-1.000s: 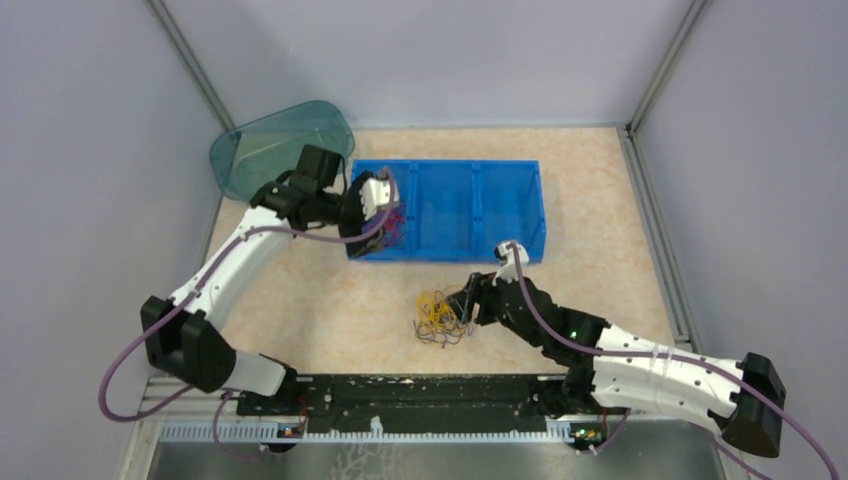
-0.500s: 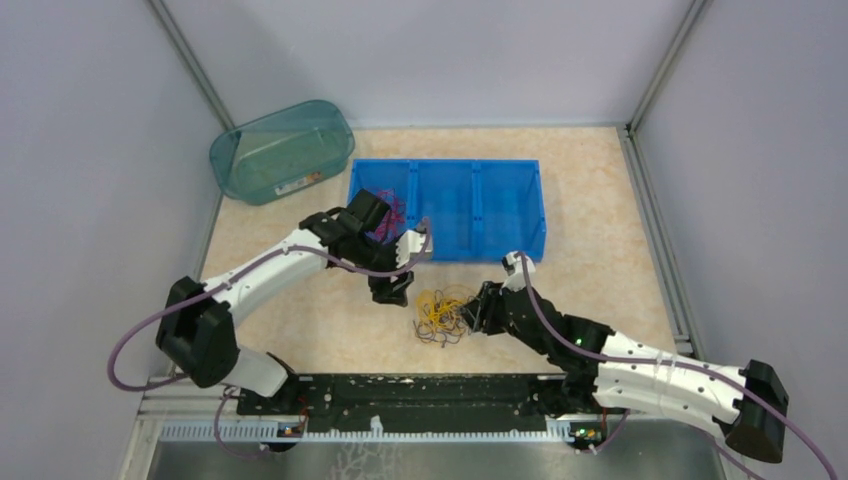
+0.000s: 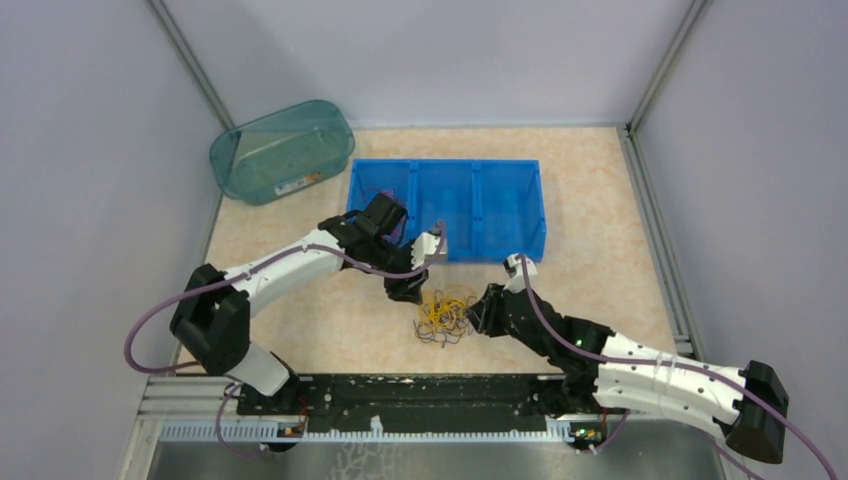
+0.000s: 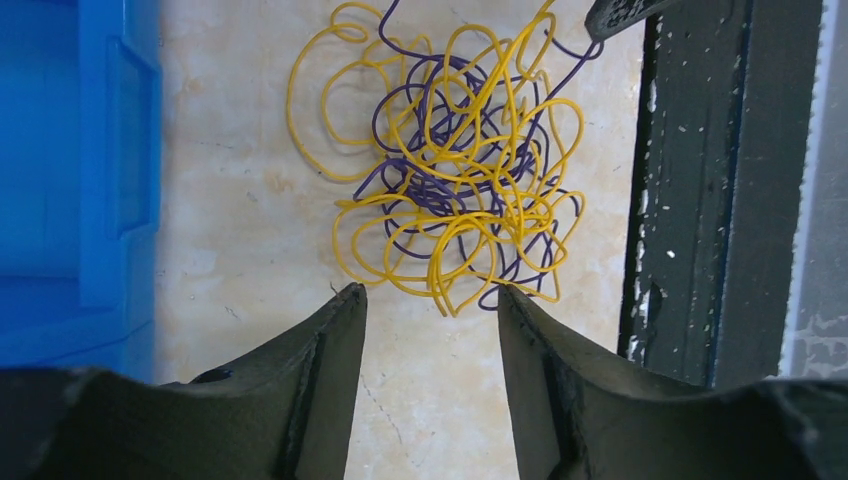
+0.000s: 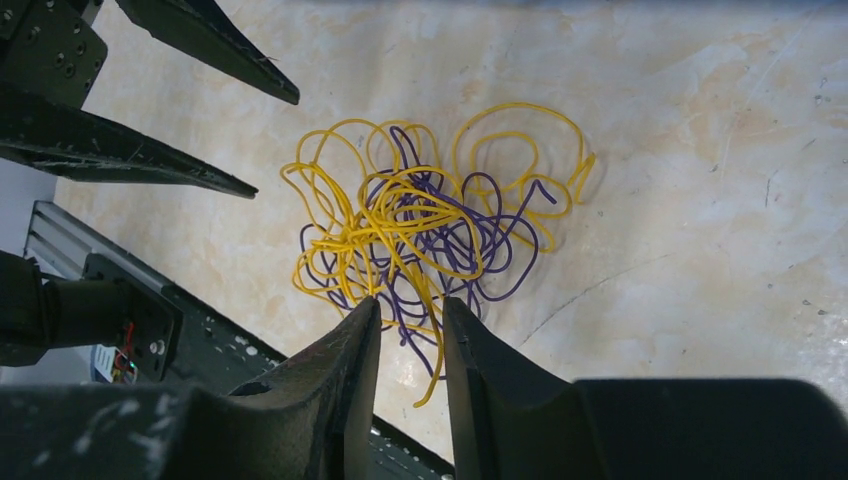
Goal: Untangle the cables
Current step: Adjust the cable at the center of the board.
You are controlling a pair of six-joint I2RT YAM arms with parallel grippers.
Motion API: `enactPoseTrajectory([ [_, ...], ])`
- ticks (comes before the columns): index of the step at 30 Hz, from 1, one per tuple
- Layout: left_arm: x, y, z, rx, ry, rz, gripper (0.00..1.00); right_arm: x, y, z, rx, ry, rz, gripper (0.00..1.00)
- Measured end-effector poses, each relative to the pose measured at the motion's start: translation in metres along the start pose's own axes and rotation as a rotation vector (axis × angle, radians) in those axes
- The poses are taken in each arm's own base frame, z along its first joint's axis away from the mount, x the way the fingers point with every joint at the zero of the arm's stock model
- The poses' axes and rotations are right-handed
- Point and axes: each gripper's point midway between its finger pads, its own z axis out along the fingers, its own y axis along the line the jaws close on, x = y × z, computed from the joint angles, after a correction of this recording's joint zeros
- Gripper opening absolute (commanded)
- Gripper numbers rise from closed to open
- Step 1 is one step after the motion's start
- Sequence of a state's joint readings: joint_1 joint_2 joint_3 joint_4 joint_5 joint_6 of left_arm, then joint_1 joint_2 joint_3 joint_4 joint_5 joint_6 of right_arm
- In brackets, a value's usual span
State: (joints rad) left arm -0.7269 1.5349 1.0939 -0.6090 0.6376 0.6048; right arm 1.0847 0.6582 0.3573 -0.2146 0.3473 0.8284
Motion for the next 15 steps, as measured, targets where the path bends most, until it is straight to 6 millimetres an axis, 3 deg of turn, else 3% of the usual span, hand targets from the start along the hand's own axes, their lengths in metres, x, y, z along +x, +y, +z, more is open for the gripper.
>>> enactPoseTrajectory([
  [4,0.007,0.002,0.009,0.006,0.009,-0.016,0.31,0.002,-0.003,0.001,0.014,0.005,-0.001,0.16],
  [10,0.009,0.009,0.012,-0.017,0.016,-0.004,0.0,0.003,-0.009,0.002,0.044,0.011,-0.009,0.07],
  [15,0.014,0.025,0.006,-0.101,0.056,0.061,0.0,-0.001,-0.012,0.0,0.065,-0.002,-0.01,0.06],
])
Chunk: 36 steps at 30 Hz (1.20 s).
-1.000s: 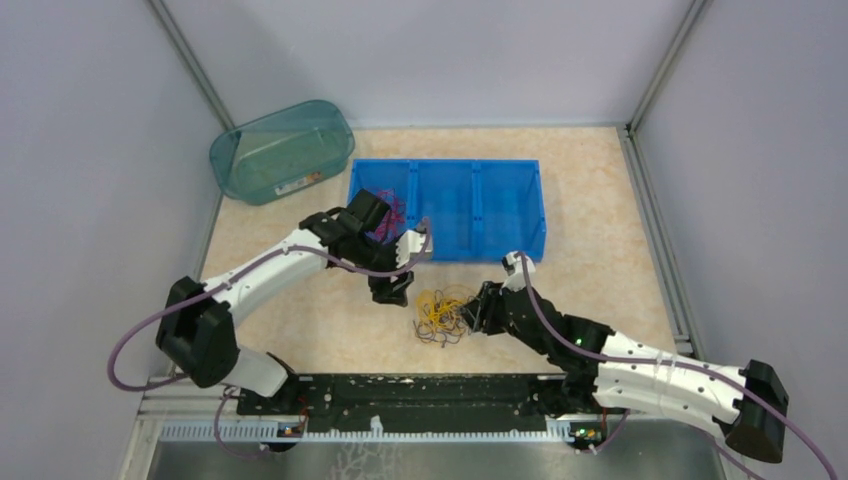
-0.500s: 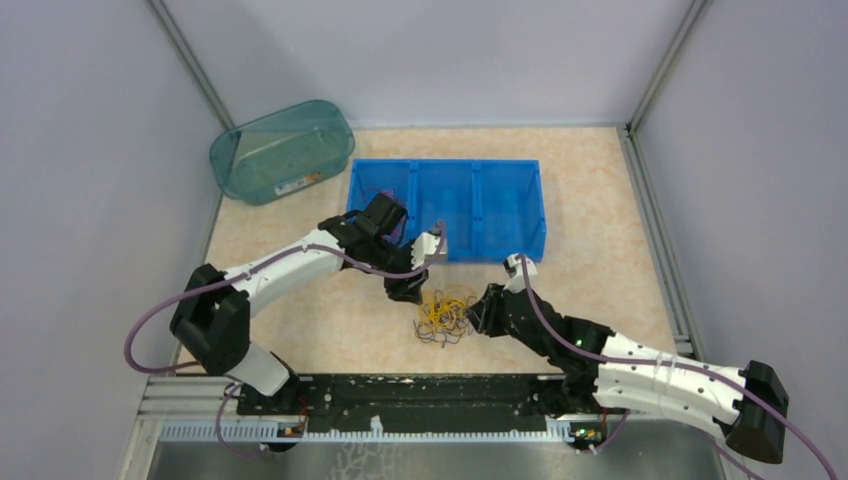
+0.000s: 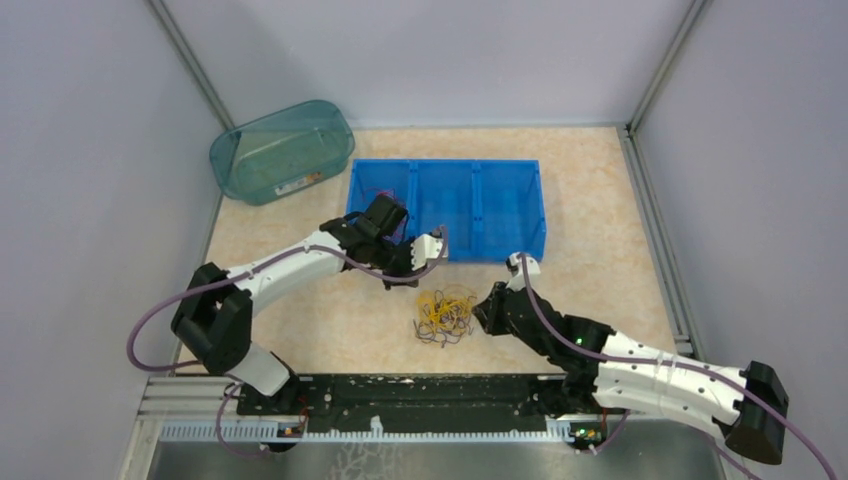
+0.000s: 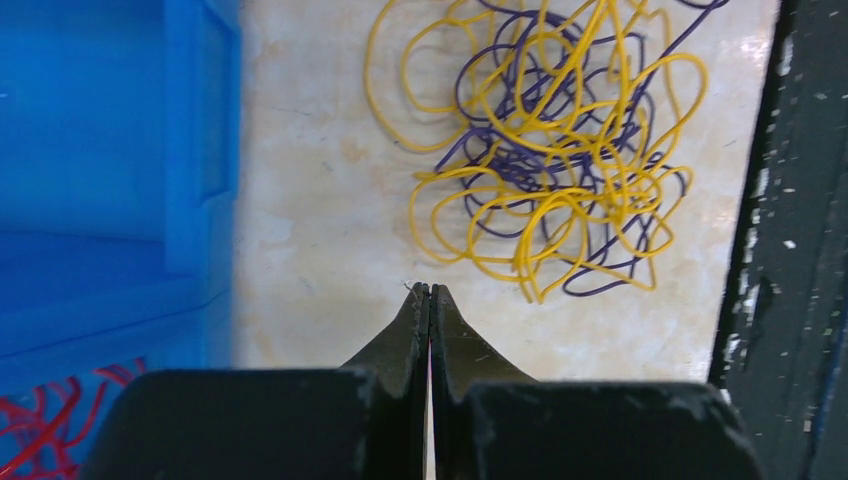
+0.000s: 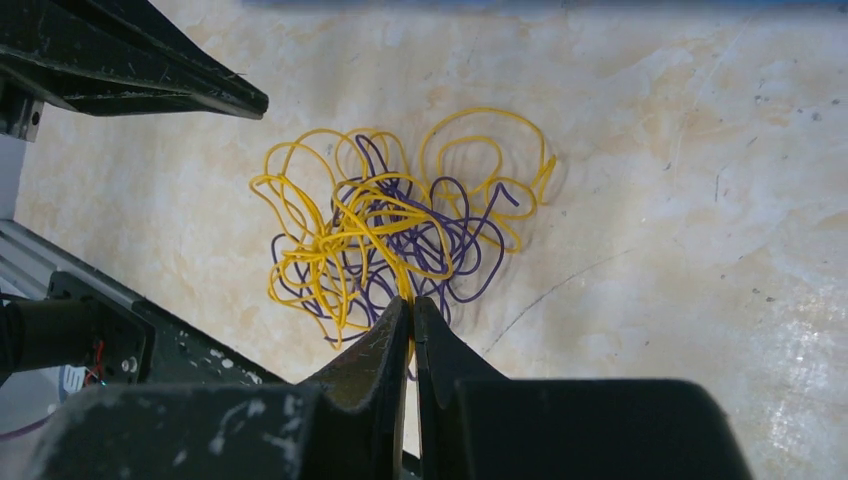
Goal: Untangle the cables
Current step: Adjust the cable at the center of the board.
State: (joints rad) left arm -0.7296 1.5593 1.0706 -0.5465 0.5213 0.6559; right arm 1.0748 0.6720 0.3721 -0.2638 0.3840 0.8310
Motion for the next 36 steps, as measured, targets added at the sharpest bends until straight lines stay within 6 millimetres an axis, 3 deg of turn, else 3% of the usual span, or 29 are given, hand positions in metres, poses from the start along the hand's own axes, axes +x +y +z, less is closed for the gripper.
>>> enactPoseTrajectory([
  [3,0.002,0.01,-0.007,-0.058,0.022,0.044,0.05,-0.008,-0.001,-0.003,0.006,-0.019,0.008,0.07],
  [4,0.001,0.011,-0.009,-0.071,0.024,0.055,0.08,-0.012,-0.001,-0.006,0.01,-0.028,0.01,0.13],
  [9,-0.002,0.009,-0.023,-0.088,0.022,0.084,0.4,-0.031,-0.002,-0.022,0.043,-0.061,0.015,0.28],
  [15,-0.002,-0.001,-0.037,-0.061,0.012,0.097,0.55,-0.038,-0.003,-0.037,0.051,-0.052,0.001,0.37],
  [22,-0.005,-0.002,-0.054,-0.066,-0.016,0.095,0.56,-0.008,-0.009,-0.023,0.075,0.063,-0.013,0.37],
  [29,-0.003,-0.007,-0.06,-0.048,-0.024,0.082,0.57,0.034,-0.009,-0.01,-0.013,0.167,-0.015,0.37],
  [36,0.0,-0.013,-0.061,-0.018,-0.025,0.066,0.57,0.042,0.008,-0.005,-0.124,0.181,-0.006,0.33],
])
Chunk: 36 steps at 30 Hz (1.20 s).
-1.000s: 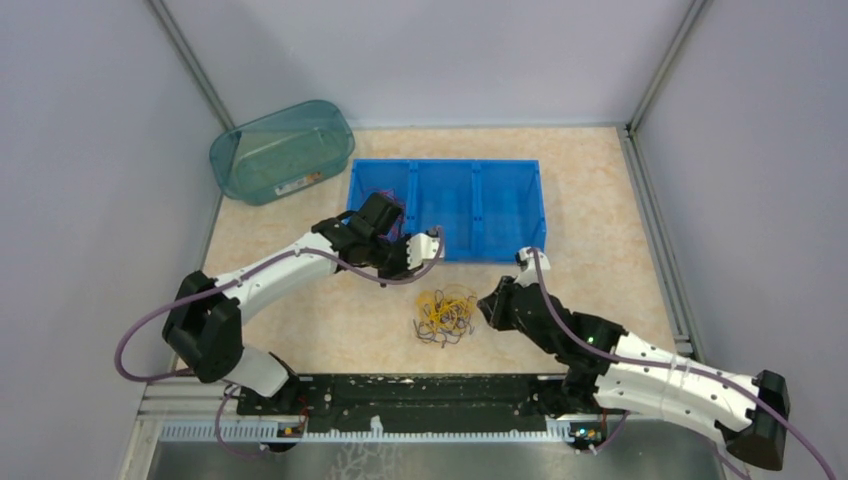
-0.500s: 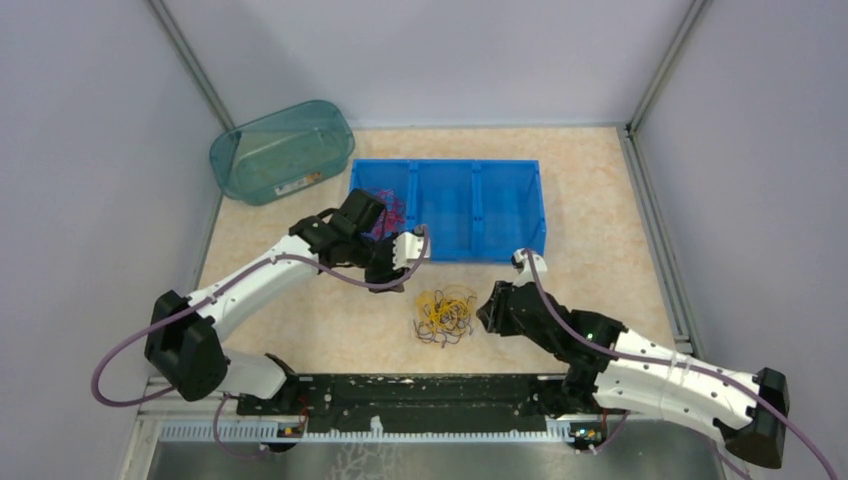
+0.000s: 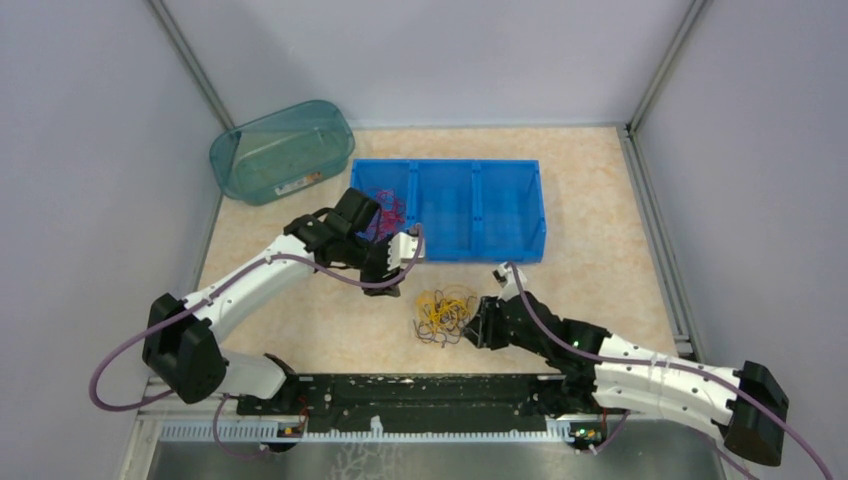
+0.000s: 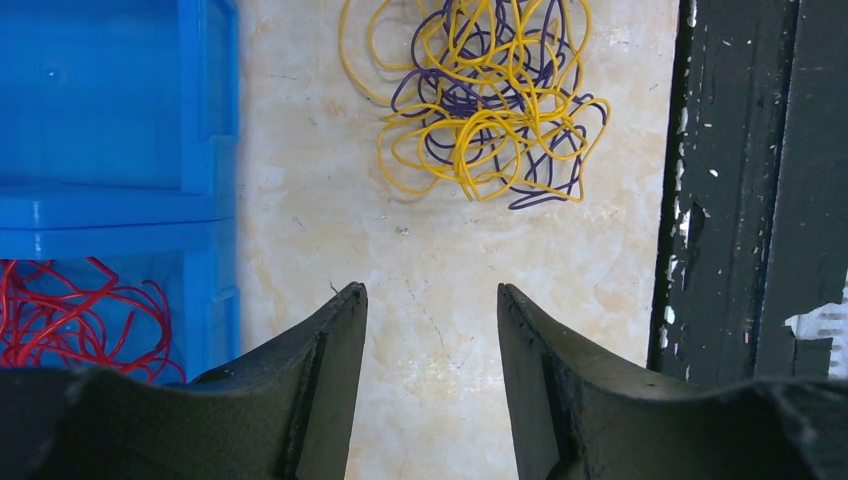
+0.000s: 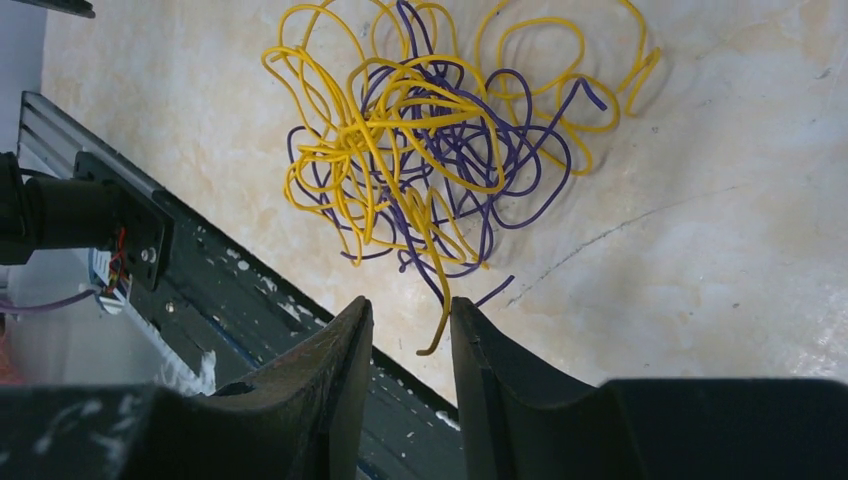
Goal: Untangle the cables
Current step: Adjust the cable at the center of the board.
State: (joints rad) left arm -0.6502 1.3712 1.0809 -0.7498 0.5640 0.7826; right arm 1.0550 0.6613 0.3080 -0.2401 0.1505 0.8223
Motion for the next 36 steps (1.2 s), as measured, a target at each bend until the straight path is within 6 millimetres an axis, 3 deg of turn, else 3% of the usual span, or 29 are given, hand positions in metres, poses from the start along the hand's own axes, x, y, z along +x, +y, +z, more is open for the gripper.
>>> enactPoseTrajectory([
  [8,-0.001,-0.002,0.0,0.01,-0.007,-0.003,0.57,-0.001,-0.001,0.01,0.015,-0.006,-0.014,0.0],
  [13,0.001,-0.005,-0.002,0.015,-0.002,-0.008,0.58,-0.006,0.003,0.008,0.013,-0.009,-0.027,0.0],
  [19,-0.01,-0.007,-0.017,0.021,0.005,0.009,0.58,-0.039,0.051,-0.01,-0.121,-0.05,-0.021,0.0],
  [25,-0.048,0.0,-0.044,-0.013,-0.069,0.073,0.58,-0.072,0.105,-0.031,-0.267,-0.07,-0.027,0.0],
  [29,-0.073,-0.01,-0.062,-0.009,-0.162,0.128,0.57,-0.09,0.136,-0.038,-0.338,-0.06,-0.045,0.0],
  [36,-0.096,-0.032,-0.081,0.038,-0.279,0.199,0.55,-0.105,0.164,-0.034,-0.403,-0.044,-0.066,0.0],
])
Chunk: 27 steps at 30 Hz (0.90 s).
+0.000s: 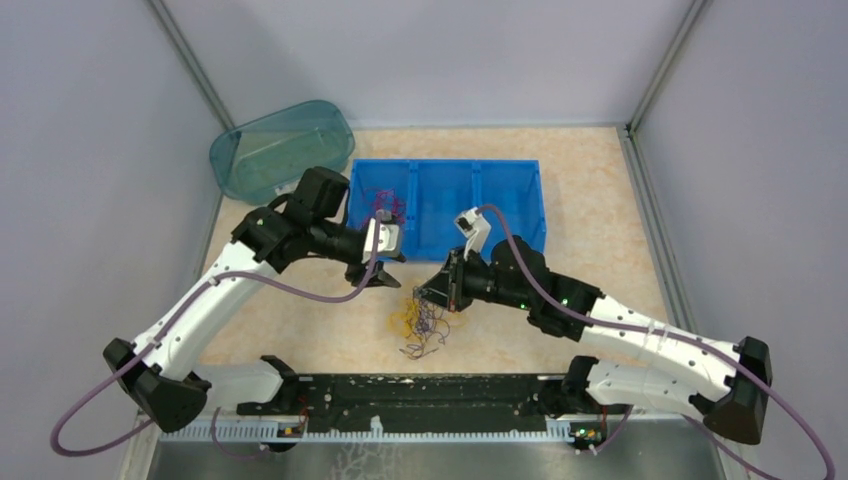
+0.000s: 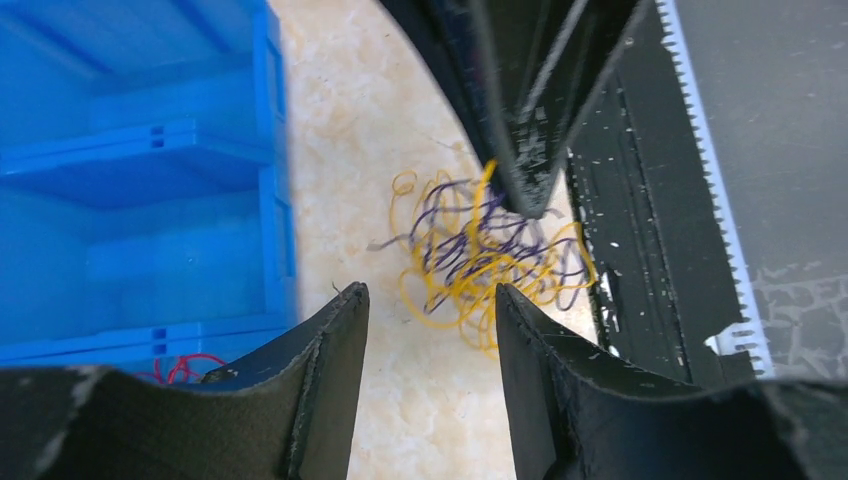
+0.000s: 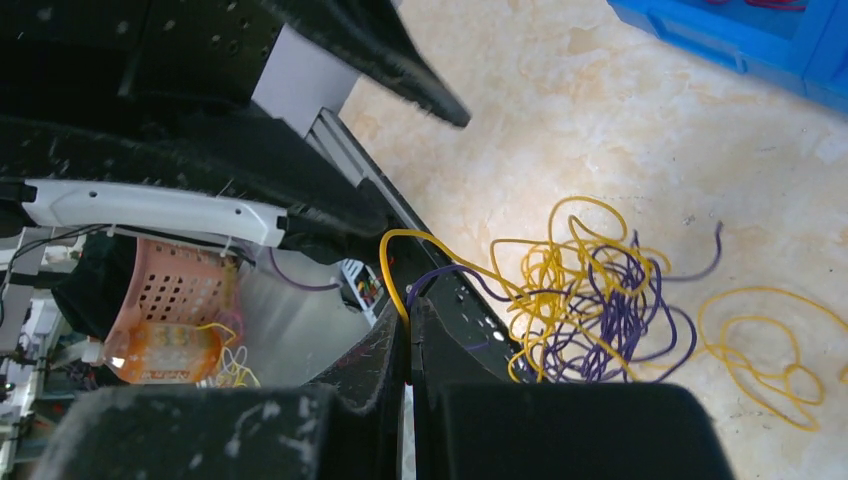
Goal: Untangle the cables
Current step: Adjust the cable at the center of the board.
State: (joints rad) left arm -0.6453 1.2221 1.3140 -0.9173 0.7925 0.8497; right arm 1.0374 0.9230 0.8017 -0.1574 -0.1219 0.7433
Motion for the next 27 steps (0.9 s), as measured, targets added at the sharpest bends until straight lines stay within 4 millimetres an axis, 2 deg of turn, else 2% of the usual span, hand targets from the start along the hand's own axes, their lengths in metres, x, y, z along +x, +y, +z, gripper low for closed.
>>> enactPoseTrajectory([
  [4,0.001,-0.014,0.002,0.044,-0.036,-0.012,0.52,-0.001,-0.005,0.005,-0.003,0.015,0.015,0.0],
  [11,0.026,-0.021,0.016,0.053,-0.02,-0.085,0.53,-0.013,-0.011,0.007,-0.01,0.0,0.052,0.0],
  [14,0.019,-0.013,0.018,0.024,-0.045,-0.086,0.53,-0.008,-0.012,0.01,-0.024,0.03,0.064,0.0],
  [17,0.009,-0.005,0.019,0.0,-0.085,-0.084,0.54,0.005,-0.012,0.017,-0.051,0.101,0.087,0.0],
  [20,0.002,-0.007,0.021,0.031,-0.122,-0.086,0.45,0.023,-0.014,0.024,-0.077,0.174,0.111,0.0],
  [23,0.004,-0.013,0.025,0.069,-0.129,-0.082,0.24,0.038,-0.02,0.025,-0.08,0.223,0.131,0.0],
  [24,0.008,-0.014,0.026,0.076,-0.124,-0.081,0.21,0.04,-0.02,0.025,-0.082,0.23,0.134,0.0],
  [26,0.015,-0.018,0.028,0.087,-0.111,-0.085,0.22,0.04,-0.018,0.024,-0.092,0.233,0.133,0.0],
  [27,0.018,-0.02,0.029,0.093,-0.104,-0.088,0.27,0.039,-0.017,0.024,-0.095,0.23,0.131,0.0],
])
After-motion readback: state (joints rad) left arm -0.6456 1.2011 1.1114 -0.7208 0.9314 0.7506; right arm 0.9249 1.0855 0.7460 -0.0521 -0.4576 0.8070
